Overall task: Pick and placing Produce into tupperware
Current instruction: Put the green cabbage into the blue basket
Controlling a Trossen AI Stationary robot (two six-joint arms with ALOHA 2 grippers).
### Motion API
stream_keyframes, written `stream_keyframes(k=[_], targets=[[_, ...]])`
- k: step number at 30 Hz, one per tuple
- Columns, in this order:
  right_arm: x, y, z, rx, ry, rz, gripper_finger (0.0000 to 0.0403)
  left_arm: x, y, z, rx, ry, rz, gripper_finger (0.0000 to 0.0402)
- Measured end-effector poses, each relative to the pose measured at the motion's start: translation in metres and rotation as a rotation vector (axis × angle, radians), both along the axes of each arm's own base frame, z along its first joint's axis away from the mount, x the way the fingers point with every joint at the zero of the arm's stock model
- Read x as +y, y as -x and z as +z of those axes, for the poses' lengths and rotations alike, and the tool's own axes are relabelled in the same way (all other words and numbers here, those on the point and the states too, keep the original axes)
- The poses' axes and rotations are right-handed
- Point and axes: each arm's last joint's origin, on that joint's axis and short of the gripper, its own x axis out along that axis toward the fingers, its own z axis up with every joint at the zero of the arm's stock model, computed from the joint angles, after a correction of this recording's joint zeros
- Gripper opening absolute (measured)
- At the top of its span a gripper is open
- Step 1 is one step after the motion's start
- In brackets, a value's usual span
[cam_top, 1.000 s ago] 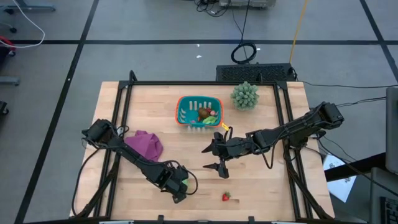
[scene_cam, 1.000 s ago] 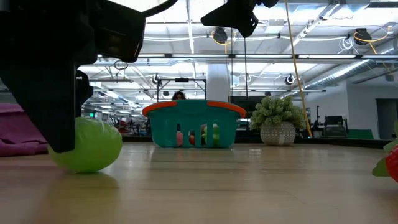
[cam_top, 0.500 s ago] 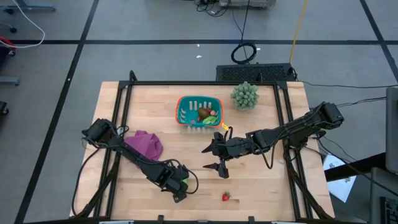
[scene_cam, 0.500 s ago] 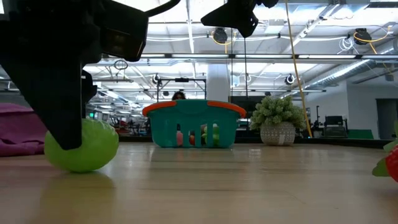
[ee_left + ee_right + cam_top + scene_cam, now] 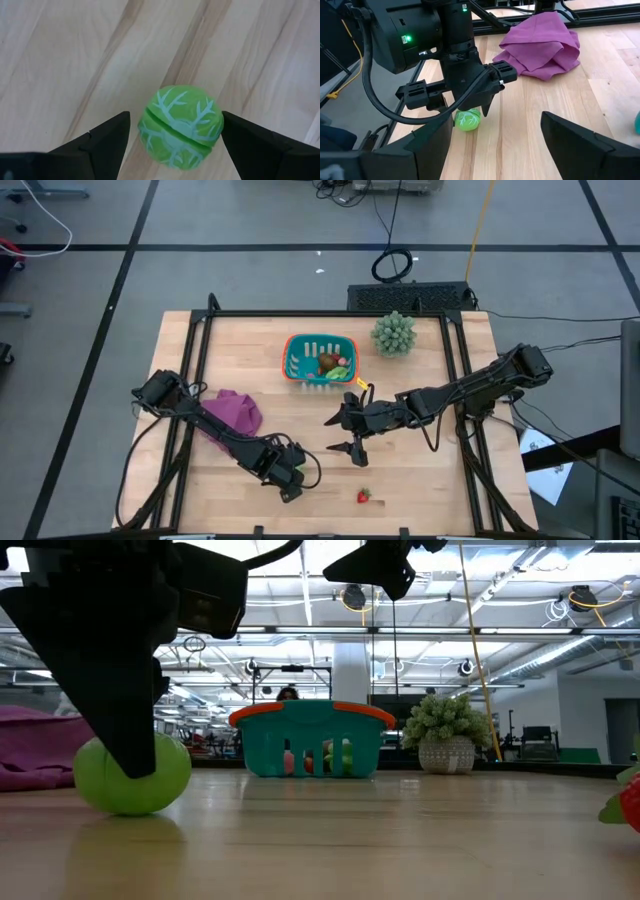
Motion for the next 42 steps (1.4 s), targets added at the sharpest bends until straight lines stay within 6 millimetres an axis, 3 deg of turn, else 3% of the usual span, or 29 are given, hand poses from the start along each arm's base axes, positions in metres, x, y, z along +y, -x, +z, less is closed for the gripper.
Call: stream_keyframes(k=[42], targets=[[0.0041,0.0012,0.0,0.0,0.0,0.013,0.0295,0.0001,0.0011,-0.0004,0.022,0.019,0.011,0.0308]])
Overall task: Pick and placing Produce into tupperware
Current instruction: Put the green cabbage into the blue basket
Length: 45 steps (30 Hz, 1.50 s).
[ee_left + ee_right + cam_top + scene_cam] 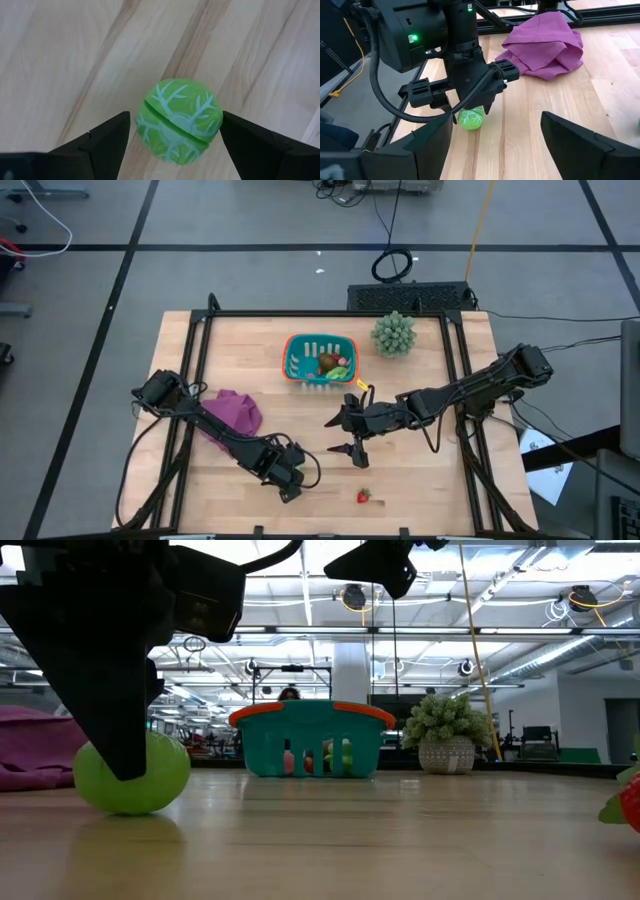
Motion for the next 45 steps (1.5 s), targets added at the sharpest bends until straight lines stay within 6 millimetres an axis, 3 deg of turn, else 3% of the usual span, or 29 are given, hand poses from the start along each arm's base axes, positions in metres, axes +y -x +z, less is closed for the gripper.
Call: stream_keyframes(k=[38,45], targets=[[0.0,-0.0001,0.0001,-0.002,-0.001,0.0,0.0295,0.0004,-0.0003,0.0002,-0.01,-0.012,0.023,0.0306],[0.0001,-0.0002,0.0004,-0.005,-0.002,0.0,0.0295,0.0005,-0.0005,0.0006,-0.011,-0.01,0.03,0.0244]])
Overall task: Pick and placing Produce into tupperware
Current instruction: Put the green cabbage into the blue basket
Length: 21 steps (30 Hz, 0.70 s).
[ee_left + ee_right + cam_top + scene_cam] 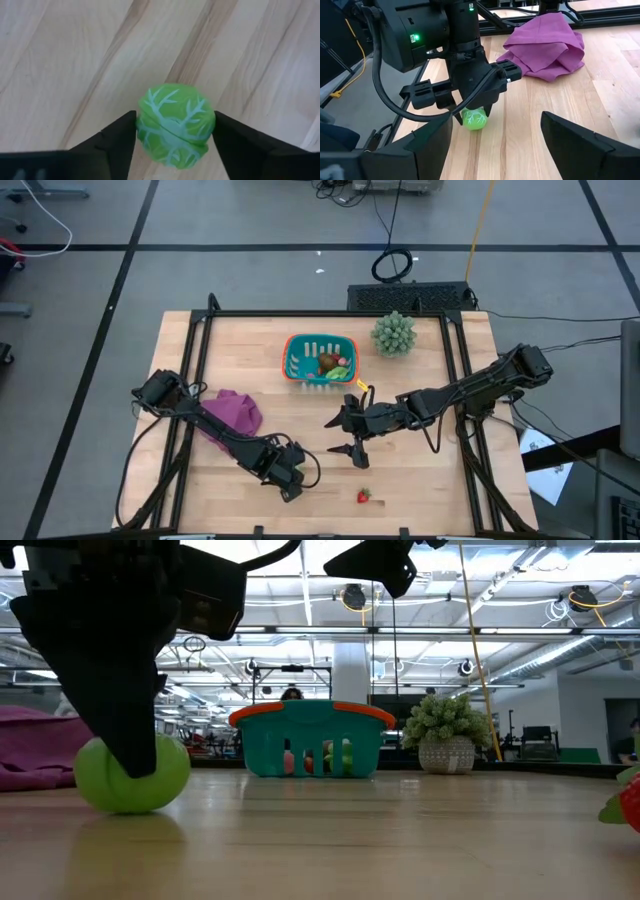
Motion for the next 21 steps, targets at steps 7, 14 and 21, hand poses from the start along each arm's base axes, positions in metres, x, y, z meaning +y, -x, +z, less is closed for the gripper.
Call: stream_keyframes(k=[7,14,21], targets=[[0.0,-0.0001,0.0003,-0.003,0.0,0.0,0.0295,0.0004,-0.0005,0.001,-0.015,-0.017,0.007,0.0194],[0.0007,-0.0023,0.005,-0.054,-0.011,0.003,0.0295,0.0006,-0.0004,0.0007,-0.014,-0.02,0.008,0.0195],[0.0007,-0.0025,0.0055,-0.059,-0.012,0.003,0.0295,0.0005,-0.0003,0.0003,-0.013,-0.02,0.007,0.0189]])
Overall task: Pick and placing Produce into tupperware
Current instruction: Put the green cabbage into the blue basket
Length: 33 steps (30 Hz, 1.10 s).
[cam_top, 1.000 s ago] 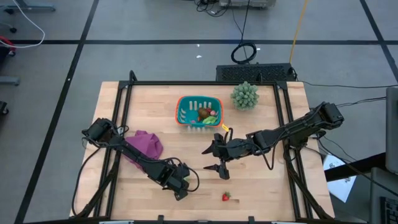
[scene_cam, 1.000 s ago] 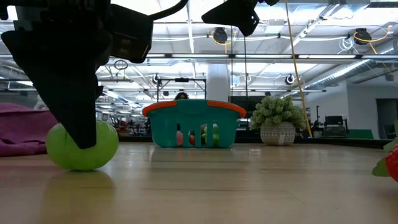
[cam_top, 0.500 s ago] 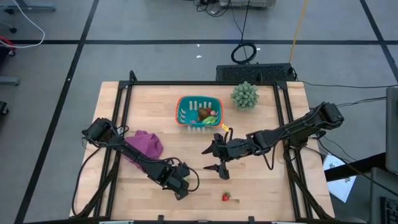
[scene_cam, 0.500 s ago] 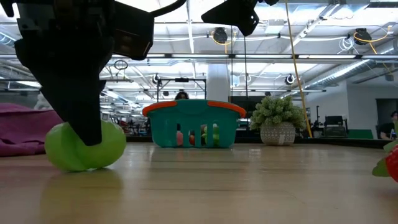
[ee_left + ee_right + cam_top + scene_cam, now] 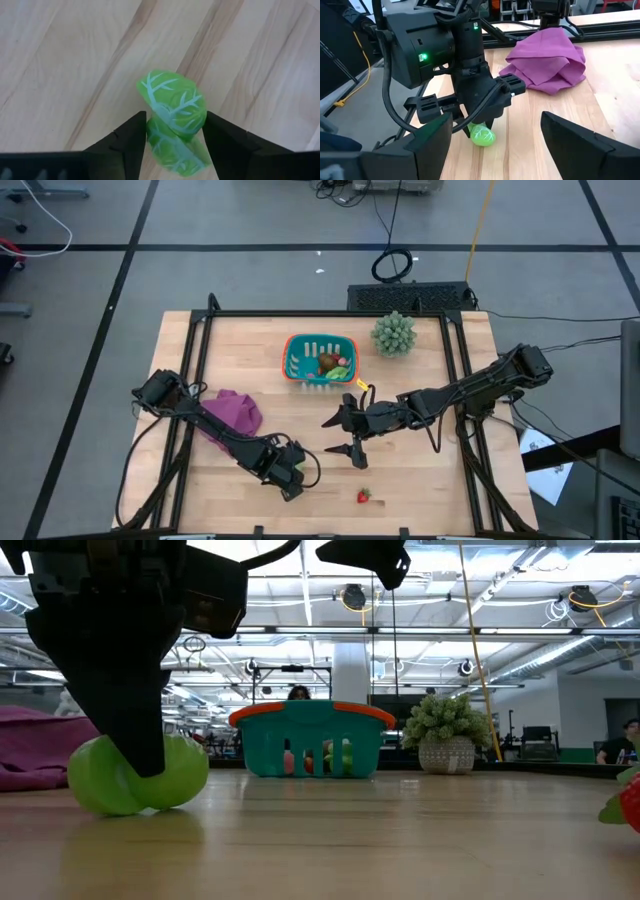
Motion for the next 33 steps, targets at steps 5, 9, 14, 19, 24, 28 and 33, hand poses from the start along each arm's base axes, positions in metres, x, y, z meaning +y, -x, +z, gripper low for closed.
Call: stream_keyframes(k=[5,9,14,19,24,28,33], targets=[[0.0,0.0,0.0,-0.004,0.018,0.007,0.0295,0.001,0.001,0.002,0.006,0.008,-0.003,0.0182],[0.0,0.0,0.0,-0.004,0.018,0.007,0.0295,0.002,0.003,0.014,-0.029,0.017,-0.002,0.0183],[0.0,0.0,0.0,-0.004,0.019,0.007,0.0295,0.005,0.006,0.03,-0.074,0.015,-0.012,0.0184],[-0.001,0.001,0.003,-0.019,0.021,0.009,0.0295,0.019,0.016,0.049,-0.086,-0.08,0.016,0.0184],[-0.005,0.006,0.017,-0.074,0.023,0.01,0.0295,0.046,0.02,0.073,-0.13,-0.199,0.031,0.0184],[-0.006,0.011,0.031,-0.147,0.024,0.017,0.0295,0.077,0.017,0.091,-0.168,-0.296,0.039,0.0184],[-0.008,0.017,0.04,-0.175,0.031,0.022,0.0295,0.125,0.015,0.109,-0.183,-0.428,0.076,0.0184]])
